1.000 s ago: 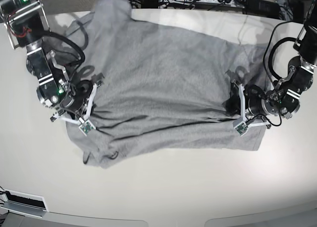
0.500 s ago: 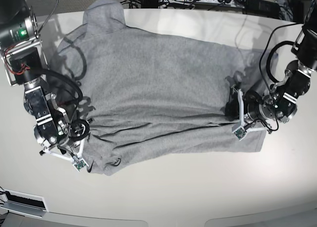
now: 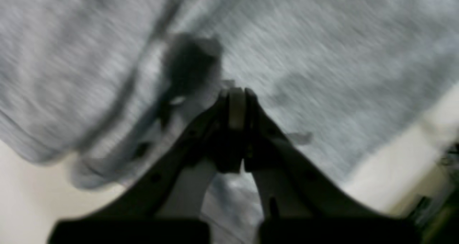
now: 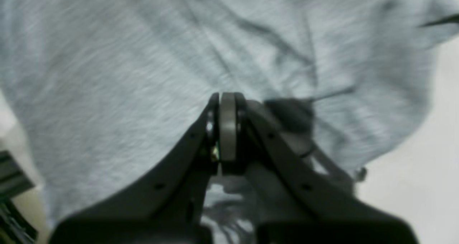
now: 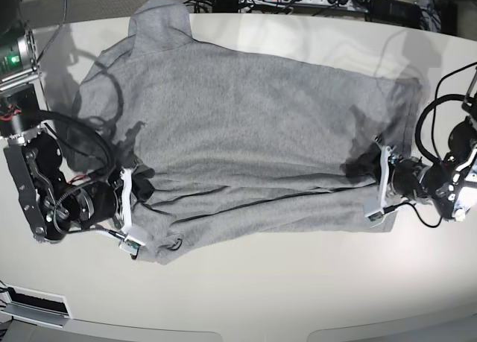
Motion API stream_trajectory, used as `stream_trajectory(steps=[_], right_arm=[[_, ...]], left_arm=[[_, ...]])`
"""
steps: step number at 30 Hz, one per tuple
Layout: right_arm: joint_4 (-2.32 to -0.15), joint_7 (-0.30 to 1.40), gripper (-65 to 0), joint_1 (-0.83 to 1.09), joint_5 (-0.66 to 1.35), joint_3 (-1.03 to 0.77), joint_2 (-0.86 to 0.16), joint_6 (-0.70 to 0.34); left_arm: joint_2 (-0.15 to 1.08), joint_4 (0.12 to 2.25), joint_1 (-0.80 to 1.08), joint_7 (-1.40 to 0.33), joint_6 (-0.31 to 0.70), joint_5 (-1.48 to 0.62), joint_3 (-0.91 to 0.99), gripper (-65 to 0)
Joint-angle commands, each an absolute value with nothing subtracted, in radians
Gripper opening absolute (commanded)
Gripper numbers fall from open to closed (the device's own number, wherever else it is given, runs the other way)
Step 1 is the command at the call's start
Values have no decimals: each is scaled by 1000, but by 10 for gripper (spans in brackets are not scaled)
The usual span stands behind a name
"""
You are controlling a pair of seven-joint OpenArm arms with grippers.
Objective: Layout the t-shirt on the table in an organized manner, then fold the t-shirt properly
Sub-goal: 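Pull the grasped shirt fabric apart with both grippers to flatten it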
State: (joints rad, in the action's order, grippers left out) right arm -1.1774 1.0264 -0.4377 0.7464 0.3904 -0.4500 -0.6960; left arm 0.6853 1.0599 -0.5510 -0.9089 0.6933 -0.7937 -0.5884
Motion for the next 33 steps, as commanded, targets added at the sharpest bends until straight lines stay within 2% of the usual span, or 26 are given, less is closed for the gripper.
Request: stream_trajectory(steps=[1,5,10,14,19,23,29,33], right_arm=[[-1212,1019,-650,-445,766,383,-465,-698],[-1311,1015,-650,-341,718,383,-469,-698],[-1373,963,-650,-213,575,383,-468,-619],[-1373,854,-650,-122,379,383,-468,-530],[-1372,788,-650,-59,245,383,-468,-463],[-1372,728,-650,-56,200,383,-468,-405],[-1372,674,-650,-61,173,383,-467,-398],[-1372,638,-650,-62,126,383,-466,-355]], left_arm=[[702,1089,-570,-923,698,-827,-579,-650],[744,1184,-508,-943,698,-829,-579,-650],[762,1283,-404,-928,698,-802,-579,-650],[765,1282,-329,-777,698,-660,-579,-650],[756,1281,-257,-595,698,-502,-579,-650],[737,1280,-219,-506,698,-408,-579,-650],[669,1203,-215,-444,630,-279,-579,-650],[625,1135,-216,-364,624,-179,-579,-650]])
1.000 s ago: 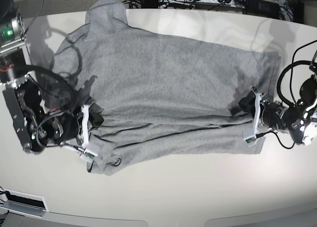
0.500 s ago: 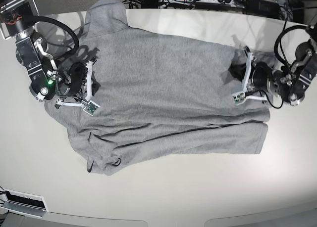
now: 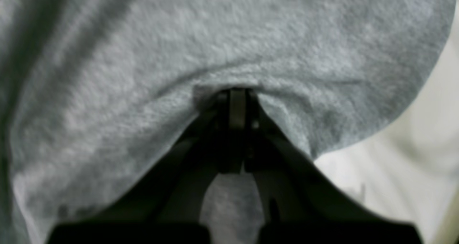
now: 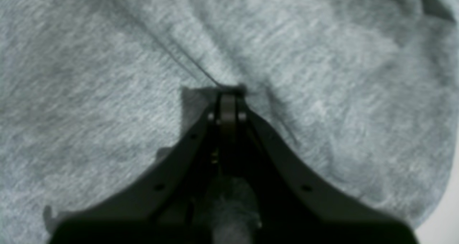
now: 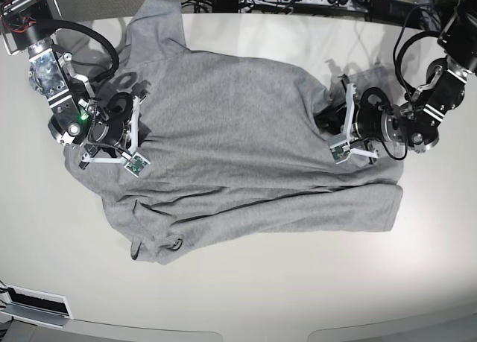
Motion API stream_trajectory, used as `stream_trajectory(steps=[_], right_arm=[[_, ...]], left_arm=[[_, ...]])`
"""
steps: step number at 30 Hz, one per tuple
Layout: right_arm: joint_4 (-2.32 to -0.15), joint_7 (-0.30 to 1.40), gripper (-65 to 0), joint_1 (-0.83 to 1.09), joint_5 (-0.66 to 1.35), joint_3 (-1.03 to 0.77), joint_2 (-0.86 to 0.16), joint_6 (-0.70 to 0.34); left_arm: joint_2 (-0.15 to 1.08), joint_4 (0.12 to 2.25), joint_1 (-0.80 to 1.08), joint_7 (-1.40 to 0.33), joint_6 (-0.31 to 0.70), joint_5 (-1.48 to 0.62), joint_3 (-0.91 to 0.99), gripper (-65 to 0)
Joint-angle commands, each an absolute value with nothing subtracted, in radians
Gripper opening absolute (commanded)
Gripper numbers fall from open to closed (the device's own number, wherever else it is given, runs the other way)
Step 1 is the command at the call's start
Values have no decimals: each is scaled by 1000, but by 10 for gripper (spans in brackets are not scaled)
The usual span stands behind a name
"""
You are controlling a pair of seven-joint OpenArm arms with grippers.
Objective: Layout the t-shirt on the table in an organized manner, then fold the t-shirt properly
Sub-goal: 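Pull the grasped shirt fabric apart with both grippers to flatten it, then grasp the shirt's shoulder corners with both grippers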
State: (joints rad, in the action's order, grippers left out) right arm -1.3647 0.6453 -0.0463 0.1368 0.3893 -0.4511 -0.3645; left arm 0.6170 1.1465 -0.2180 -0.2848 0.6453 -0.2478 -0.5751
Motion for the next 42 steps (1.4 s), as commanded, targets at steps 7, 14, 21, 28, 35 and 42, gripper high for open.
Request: stream_trajectory(steps=[7,14,21,28,35,42], right_arm=[[-1371,620,-650,-101,103,383,-466,-301],[-1275,620,-650,-189,104,383,-459,-224],[-1200,672,-650,-292,103,383,-460,-162],[-1202,759,-650,-400,146,383,-463,-187],[-1234,859,-650,-395,394,354,-466,-373],[-1382,916,-650,-241,696,57,-465,-541]], left_arm=[[598,1108,-259,-359,541,-162,-579,-650],[598,1108,-332,-371,477,-170,-579,-650],[599,1109,-387,-413,479,-177,-579,-650],[602,1111,-450,-565,698,-349,-579,-650],[639,1113,-514,-659,698,-519,-579,-650],[748,1113,-529,-660,698,-766,-579,-650]])
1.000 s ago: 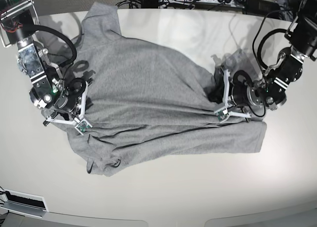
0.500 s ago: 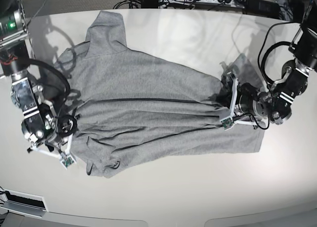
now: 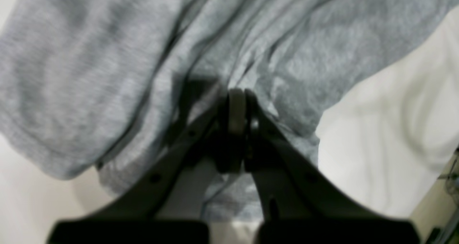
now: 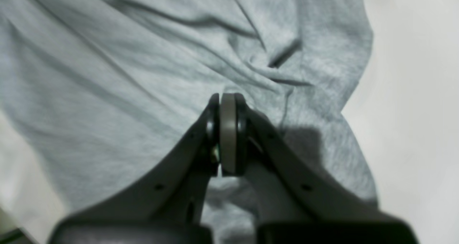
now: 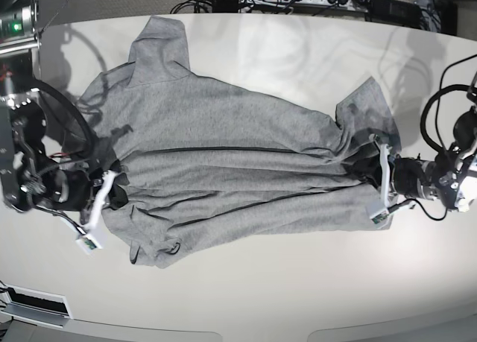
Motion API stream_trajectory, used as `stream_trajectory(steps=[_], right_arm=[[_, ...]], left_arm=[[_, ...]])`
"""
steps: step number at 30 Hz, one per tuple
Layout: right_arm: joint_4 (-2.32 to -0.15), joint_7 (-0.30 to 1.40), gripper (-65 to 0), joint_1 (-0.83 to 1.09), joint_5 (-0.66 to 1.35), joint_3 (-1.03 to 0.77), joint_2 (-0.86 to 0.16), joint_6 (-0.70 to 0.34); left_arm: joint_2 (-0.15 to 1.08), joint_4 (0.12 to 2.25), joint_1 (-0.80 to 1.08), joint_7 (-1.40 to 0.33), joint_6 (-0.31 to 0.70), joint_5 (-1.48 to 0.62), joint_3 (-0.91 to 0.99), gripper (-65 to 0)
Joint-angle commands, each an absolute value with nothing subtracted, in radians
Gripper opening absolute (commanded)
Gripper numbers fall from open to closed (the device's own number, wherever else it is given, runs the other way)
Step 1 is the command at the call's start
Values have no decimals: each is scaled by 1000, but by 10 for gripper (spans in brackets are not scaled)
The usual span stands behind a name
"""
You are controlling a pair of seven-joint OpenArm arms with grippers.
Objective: Layout the t-shirt on the table in an organized manner, then fold the t-shirt properly
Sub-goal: 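Grasp the shirt's shoulder corners with both grippers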
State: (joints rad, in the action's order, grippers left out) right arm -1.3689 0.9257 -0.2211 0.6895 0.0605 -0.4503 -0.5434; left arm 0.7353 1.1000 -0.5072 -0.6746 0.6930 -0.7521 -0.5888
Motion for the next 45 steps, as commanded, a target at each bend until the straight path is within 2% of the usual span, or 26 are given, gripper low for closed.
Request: stream_trajectory(steps=[1,4,9,15,22,26,27,31,32,33,36,39,45], right_arm=[[-1401,926,-650,-213,721,17,-465,-567],[-1438,949,-650,-128,762,-69,-465,-612],[-1447,955,-650,5,772,-161,-465,-626],[-1447,974,-650,142,915,-286,-450,-659],[-1447,1002,-650,262,924,-505,-343,-675],[-1447,1032,-650,295,928,-566,-303,-677],[-1447,1034,-626,308,928,-572,-299,-673],[-1444,1002,-324,352,924,-570,-285,-661],[-1440,979,-267,358,913,-570,-279,-661],[-1431,958,-238,362,895,-570,-273,-651],[-1380,905,-232,363,864,-570,-251,-622],[-1324,870,-232,362,907,-570,-238,-653],[-1287,968,-232,349,1007,-569,-212,-698]], left_arm=[[758,1113,-526,-661,698,-773,-579,-650],[785,1113,-512,-664,698,-809,-579,-650],[820,1113,-473,-680,698,-858,-579,-650],[846,1112,-411,-704,698,-964,-556,-650],[826,1110,-230,-706,698,-1060,-201,-650],[793,1110,-130,-727,698,-1069,8,-650],[789,1110,-107,-736,698,-1084,43,-650],[783,1110,-15,-750,693,-1108,139,-650],[779,1110,3,-749,669,-1109,156,-650],[774,1110,17,-750,643,-1109,171,-650],[748,1110,52,-751,573,-1104,218,-650],[722,1110,78,-751,552,-1097,238,-650],[683,1110,103,-768,556,-1098,238,-650]])
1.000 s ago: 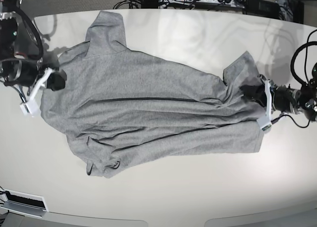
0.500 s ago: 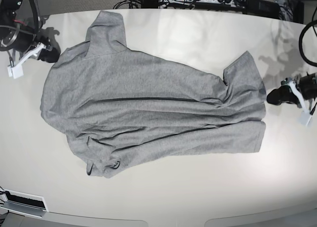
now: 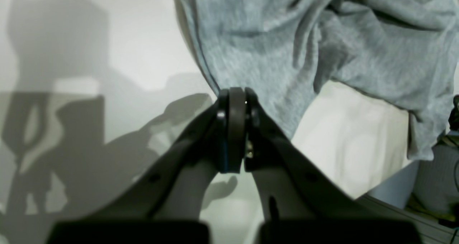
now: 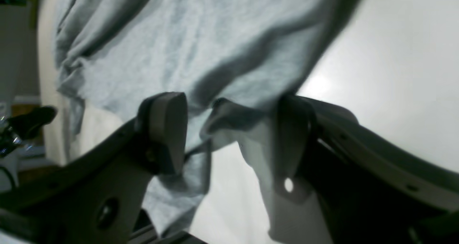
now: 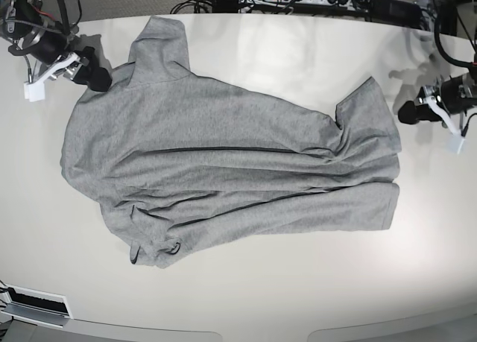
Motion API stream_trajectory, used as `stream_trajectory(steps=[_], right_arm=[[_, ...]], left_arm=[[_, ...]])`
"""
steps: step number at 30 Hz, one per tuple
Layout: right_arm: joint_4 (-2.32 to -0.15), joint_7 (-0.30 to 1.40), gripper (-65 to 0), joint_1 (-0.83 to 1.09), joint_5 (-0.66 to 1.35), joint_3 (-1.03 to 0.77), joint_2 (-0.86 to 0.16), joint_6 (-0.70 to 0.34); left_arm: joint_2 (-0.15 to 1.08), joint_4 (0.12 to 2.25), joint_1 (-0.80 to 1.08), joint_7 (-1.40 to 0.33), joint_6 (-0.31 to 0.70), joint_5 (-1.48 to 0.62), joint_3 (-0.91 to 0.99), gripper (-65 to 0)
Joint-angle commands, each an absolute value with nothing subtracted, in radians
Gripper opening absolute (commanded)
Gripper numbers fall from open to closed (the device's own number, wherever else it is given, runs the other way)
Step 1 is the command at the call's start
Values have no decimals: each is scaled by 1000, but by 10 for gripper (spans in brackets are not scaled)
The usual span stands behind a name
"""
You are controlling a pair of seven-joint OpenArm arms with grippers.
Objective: Layout the t-shirt on the table in an organized manner, then fold the t-shirt properly
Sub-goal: 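Grasp the shirt's shoulder corners with both grippers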
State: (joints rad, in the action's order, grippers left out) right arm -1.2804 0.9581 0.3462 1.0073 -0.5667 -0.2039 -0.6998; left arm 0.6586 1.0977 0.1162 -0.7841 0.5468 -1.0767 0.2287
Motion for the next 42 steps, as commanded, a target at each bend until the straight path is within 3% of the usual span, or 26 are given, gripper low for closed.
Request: stream_trajectory(steps=[1,9,13,14,16,28,30,32,33,34,35,38,42], right_arm=[[-1287,976,-232,350,1007,-567,-205,-698],[-1287,981,-233,349,1005,-470,-188,-698],[-1287,981,-233,346,1006,-401,-189,-698],[-1287,981,-233,346,1006,-391,-188,-698],[-1287,981,-233,342,1006,-384,-188,-698],[-1287,984,-233,333,995,-384,-200,-698],[-1287,1001,-250,333,995,-386,-207,-698],[-1287,1021,-360,333,995,-387,-220,-698],[-1287,1036,-465,333,996,-387,-229,-698],[-1288,1054,-590,332,996,-387,-238,-698],[-1292,1070,-650,332,997,-387,-249,-698],[-1329,1100,-650,335,999,-387,-271,-698],[-1427,1138,-650,342,999,-387,-286,-698]], left_arm=[[680,1110,103,-769,557,-1098,238,-650],[672,1110,102,-751,532,-1078,238,-636],[644,1109,102,-727,415,-1016,238,-357],[632,1110,102,-732,409,-1012,238,-311],[611,1109,102,-742,410,-1006,238,-292],[513,1108,122,-792,410,-999,236,-298],[519,1108,122,-799,409,-994,236,-369],[533,1108,121,-802,409,-979,236,-530],[540,1108,121,-802,409,-976,236,-618],[550,1108,121,-802,410,-977,236,-650],[559,1108,121,-802,410,-977,236,-650],[600,1109,115,-807,417,-1008,236,-650],[670,1112,97,-843,518,-1092,236,-650]])
